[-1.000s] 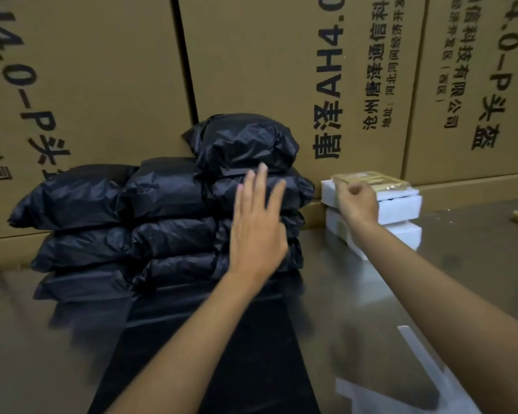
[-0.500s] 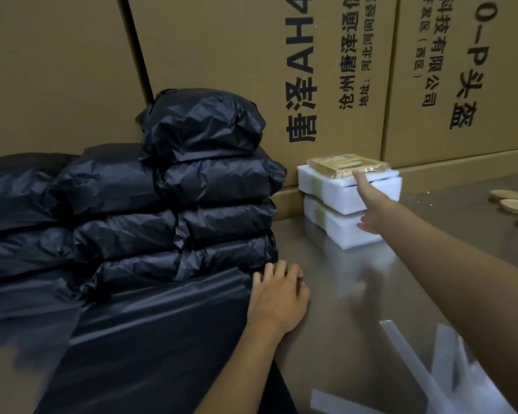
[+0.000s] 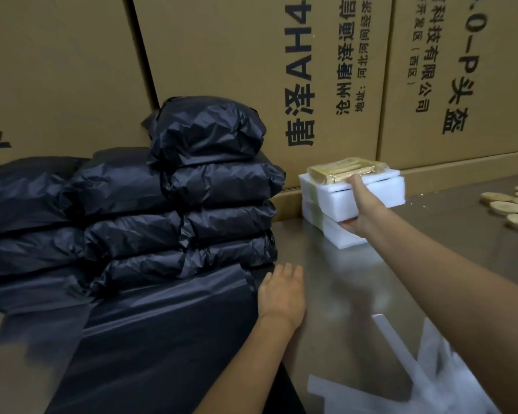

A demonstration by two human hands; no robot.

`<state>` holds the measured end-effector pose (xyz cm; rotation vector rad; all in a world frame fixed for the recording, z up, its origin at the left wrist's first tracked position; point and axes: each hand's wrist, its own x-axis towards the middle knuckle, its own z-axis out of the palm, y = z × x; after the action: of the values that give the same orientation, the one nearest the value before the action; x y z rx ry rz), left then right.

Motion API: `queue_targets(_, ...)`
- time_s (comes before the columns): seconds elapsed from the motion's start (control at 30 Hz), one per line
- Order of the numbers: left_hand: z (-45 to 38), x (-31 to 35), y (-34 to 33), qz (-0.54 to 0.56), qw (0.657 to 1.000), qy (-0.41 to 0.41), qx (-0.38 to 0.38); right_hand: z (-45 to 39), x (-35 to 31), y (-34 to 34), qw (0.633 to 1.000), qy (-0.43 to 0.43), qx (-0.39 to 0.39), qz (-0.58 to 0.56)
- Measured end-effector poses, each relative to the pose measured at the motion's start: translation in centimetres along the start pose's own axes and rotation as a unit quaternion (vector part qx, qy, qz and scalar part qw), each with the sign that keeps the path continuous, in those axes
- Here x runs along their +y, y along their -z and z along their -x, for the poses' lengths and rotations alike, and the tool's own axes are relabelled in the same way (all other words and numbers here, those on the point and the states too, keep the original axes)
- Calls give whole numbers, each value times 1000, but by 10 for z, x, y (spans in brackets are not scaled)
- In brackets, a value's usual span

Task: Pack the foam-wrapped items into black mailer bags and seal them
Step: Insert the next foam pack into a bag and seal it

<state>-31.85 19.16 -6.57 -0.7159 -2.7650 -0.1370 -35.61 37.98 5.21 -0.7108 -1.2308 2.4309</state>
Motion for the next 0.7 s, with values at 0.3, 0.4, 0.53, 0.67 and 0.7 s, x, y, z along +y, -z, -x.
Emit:
queue_targets(0.3, 73, 6, 34, -18, 998, -13, -64, 130, 22, 44, 996, 89, -10, 25)
queue_targets(0.4, 120, -10, 53, 150, 988, -17, -23, 175, 34, 71, 989, 116, -49, 80)
queue_targets(0.53, 180, -46, 87, 249, 968, 30, -5, 228, 49, 96, 983, 112, -87, 121)
queue_targets(0.67, 241, -87, 108, 260, 961, 60, -77, 272, 67, 107, 982, 99, -100, 124)
queue_targets(0.7, 257, -94, 113, 264, 958, 69, -93, 283, 72, 108, 982, 95, -110, 119)
